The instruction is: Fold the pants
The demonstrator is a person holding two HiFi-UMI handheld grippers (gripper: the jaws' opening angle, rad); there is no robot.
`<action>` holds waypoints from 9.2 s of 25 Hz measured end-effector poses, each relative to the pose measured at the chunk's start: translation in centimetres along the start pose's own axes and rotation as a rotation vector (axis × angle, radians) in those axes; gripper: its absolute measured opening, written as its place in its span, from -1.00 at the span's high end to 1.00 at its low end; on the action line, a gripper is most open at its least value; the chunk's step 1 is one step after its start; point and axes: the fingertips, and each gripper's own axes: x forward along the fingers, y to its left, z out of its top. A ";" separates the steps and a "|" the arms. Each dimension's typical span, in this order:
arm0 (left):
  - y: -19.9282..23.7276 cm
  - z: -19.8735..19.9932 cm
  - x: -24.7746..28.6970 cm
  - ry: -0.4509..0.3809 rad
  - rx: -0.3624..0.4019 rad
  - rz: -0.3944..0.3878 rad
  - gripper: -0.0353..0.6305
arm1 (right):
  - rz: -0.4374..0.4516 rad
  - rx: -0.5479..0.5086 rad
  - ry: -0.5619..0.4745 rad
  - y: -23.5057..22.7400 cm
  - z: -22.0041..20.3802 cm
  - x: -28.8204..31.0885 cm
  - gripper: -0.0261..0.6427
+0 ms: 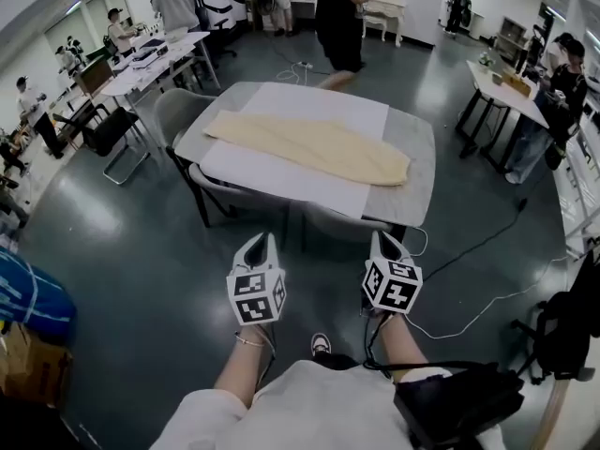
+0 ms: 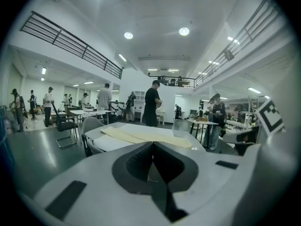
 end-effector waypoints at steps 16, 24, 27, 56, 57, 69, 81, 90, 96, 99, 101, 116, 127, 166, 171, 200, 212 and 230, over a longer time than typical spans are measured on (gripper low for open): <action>3.3 0.8 10.1 0.049 -0.021 0.058 0.87 | -0.058 0.074 0.069 -4.7 1.2 11.0 0.94; 8.2 2.5 20.8 0.046 -0.043 -0.010 0.87 | -0.139 0.076 0.064 -3.6 3.7 19.6 0.94; 10.5 5.3 26.1 0.025 -0.030 -0.056 0.87 | -0.193 0.089 0.043 -2.8 6.0 23.4 0.94; 12.6 9.1 55.1 0.190 0.038 -0.443 0.87 | -0.673 0.247 0.095 -7.0 9.3 35.6 0.94; 11.1 8.5 55.5 0.203 0.044 -0.459 0.87 | -0.689 0.254 0.101 -8.1 8.7 35.3 0.94; -5.7 -2.0 57.1 0.382 0.218 -0.640 0.87 | -0.700 0.399 0.172 -21.6 1.5 35.9 0.94; -8.4 -5.0 60.0 0.405 0.278 -0.556 0.87 | -0.623 0.525 0.241 -29.1 -3.9 40.4 0.55; -7.7 -6.6 62.1 0.439 0.278 -0.521 0.87 | -0.636 0.519 0.349 -30.5 -6.5 44.1 0.32; -7.4 -7.1 63.1 0.447 0.267 -0.511 0.87 | -0.686 0.466 0.395 -30.7 -6.8 44.6 0.41; -7.0 -7.3 63.3 0.454 0.256 -0.510 0.87 | -0.697 0.465 0.403 -30.7 -6.8 44.8 0.44; -6.6 -7.5 63.3 0.458 0.252 -0.507 0.87 | -0.706 0.469 0.407 -30.8 -6.8 44.9 0.47; -1.6 -6.0 62.8 0.436 0.200 -0.434 0.87 | -0.700 0.440 0.345 -29.4 -4.1 44.5 0.73; 6.7 -1.2 60.7 0.370 0.106 -0.400 0.87 | -0.630 0.312 0.246 -21.5 4.9 44.6 0.74; 54.0 8.8 53.0 0.214 -0.152 0.122 0.87 | 0.142 -0.173 0.085 38.4 22.7 76.9 0.75; 57.1 5.7 52.2 0.242 -0.188 0.166 0.87 | 0.359 -0.227 0.169 50.6 15.6 83.4 0.61; 43.3 0.1 57.3 0.347 -0.176 -0.039 0.87 | -0.109 0.017 0.387 19.0 3.4 73.7 0.35; 41.0 -3.8 58.7 0.418 -0.156 -0.016 0.87 | -0.138 0.103 0.474 14.4 -2.0 75.3 0.42; 43.4 -3.3 57.6 0.412 -0.205 0.049 0.87 | -0.138 0.062 0.512 15.1 -0.5 75.2 0.87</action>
